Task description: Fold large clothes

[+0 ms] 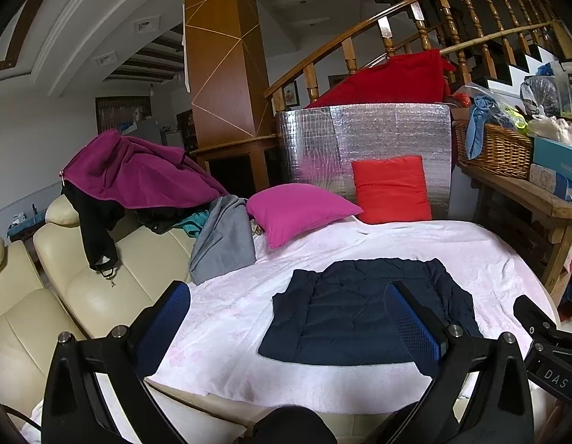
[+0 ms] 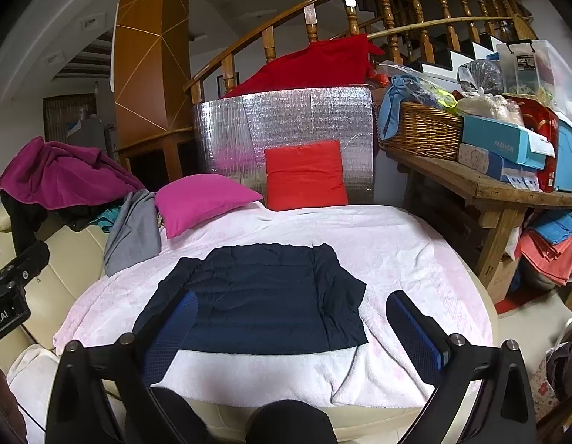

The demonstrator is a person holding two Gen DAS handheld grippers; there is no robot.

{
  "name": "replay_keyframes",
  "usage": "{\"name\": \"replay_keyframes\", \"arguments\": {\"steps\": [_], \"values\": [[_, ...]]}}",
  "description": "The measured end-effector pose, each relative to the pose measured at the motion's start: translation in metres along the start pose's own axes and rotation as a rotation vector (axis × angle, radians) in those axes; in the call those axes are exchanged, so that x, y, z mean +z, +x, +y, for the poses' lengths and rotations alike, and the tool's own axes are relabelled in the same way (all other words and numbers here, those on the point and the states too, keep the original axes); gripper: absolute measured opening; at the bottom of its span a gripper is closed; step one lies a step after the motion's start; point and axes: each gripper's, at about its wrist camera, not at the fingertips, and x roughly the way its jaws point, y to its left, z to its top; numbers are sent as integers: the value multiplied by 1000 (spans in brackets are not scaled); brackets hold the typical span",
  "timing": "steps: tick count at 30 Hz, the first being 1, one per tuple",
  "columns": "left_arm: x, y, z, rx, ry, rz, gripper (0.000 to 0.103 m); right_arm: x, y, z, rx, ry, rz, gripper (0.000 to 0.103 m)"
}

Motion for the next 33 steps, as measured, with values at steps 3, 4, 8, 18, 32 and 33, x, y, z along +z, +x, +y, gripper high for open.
{"name": "replay_keyframes", "arguments": {"steps": [3,4,8,18,32,33], "values": [[-1,2,1,2,-5,6,103,-1,2,0,0,2,5,103],[-1,3,1,4,-6,8,103,-1,2,-1,0,2,6,103],[-1,4,0,8,-5,11,103,-1,2,0,0,0,6,103],[-3,8,-1,2,3,22,103,1,4,3,-2,-13,0,103],[-5,12,8,-6,-8,28,103,8,8,19,-9,-44,-6,103],[-5,12,9,-6,-10,28,103,9,8,20,-8,-46,-5,103]]}}
